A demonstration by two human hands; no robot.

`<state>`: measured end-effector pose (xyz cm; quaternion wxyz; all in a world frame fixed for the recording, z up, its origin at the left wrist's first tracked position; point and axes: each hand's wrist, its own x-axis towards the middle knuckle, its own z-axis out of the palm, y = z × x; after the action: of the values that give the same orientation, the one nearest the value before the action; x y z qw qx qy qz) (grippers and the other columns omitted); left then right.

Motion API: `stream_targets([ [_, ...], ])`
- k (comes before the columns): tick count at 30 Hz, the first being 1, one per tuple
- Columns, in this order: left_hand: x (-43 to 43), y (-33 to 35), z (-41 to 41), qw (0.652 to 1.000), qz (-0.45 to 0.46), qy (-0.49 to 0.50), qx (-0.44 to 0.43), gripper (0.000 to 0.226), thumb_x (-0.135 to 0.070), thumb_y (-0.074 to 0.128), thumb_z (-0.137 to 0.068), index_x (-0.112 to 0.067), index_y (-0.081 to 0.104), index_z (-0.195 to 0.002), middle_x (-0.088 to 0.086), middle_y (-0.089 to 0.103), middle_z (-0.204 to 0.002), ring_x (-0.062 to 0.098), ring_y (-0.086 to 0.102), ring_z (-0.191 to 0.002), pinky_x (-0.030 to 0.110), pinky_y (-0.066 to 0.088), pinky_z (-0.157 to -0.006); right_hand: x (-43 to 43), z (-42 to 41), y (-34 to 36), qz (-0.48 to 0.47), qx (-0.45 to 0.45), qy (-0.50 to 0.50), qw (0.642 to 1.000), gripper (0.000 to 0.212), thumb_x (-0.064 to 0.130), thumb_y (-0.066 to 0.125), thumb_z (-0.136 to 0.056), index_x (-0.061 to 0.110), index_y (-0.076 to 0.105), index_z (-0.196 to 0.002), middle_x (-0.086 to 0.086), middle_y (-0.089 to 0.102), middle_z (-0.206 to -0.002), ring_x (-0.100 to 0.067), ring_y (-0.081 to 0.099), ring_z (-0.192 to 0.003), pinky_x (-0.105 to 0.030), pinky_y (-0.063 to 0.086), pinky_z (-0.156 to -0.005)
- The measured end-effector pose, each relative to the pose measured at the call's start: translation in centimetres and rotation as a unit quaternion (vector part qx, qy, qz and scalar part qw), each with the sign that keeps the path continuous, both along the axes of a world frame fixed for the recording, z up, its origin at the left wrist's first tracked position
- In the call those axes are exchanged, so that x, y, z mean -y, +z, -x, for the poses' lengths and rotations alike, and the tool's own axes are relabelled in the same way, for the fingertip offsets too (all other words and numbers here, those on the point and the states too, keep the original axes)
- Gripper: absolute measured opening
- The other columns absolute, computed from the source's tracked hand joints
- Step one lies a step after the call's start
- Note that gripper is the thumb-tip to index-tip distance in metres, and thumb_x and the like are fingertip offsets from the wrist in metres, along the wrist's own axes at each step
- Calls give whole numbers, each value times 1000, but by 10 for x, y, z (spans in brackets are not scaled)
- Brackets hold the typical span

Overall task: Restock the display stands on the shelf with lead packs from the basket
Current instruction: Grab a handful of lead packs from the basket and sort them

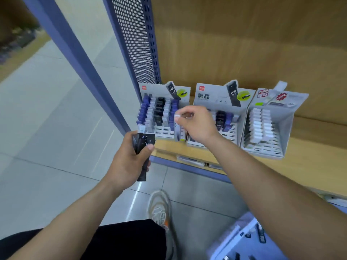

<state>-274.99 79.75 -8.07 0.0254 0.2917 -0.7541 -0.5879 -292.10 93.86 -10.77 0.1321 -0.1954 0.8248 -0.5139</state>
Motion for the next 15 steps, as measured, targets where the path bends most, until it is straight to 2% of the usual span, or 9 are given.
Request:
stream_targets([
  [3, 13, 0, -3, 1000, 5, 19, -7, 25, -19, 59, -101, -20, 46, -122, 7, 57, -75, 11, 56, -53, 24, 54, -52, 27, 9, -11, -39, -48, 24, 998, 6, 17, 74, -90, 16, 74, -95, 11, 66, -82, 7, 59, -70, -11, 46, -70],
  [7, 20, 4, -3, 999, 3, 29, -16, 25, -17, 58, -101, -18, 45, -123, 6, 56, -75, 9, 54, -50, 23, 52, -51, 44, 20, -31, -85, -83, 14, 993, 6, 23, 74, -90, 23, 73, -96, 13, 66, -84, -6, 61, -75, -33, 56, -77],
  [11, 23, 6, -3, 1000, -8, 26, -11, 28, -17, 58, -102, -19, 43, -125, 5, 56, -73, 8, 53, -47, 22, 51, -50, 47, 26, -40, -113, -100, 16, 988, 9, 25, 74, -89, 22, 74, -98, 13, 66, -83, -4, 57, -72, -32, 55, -77],
  [15, 23, 8, -1, 999, -10, 29, -9, 28, -19, 58, -102, -21, 43, -125, 5, 57, -75, 5, 53, -46, 20, 51, -49, 44, 28, -40, -129, -122, 36, 983, 7, 23, 76, -88, 22, 75, -94, 6, 64, -90, -13, 60, -82, -36, 54, -80],
])
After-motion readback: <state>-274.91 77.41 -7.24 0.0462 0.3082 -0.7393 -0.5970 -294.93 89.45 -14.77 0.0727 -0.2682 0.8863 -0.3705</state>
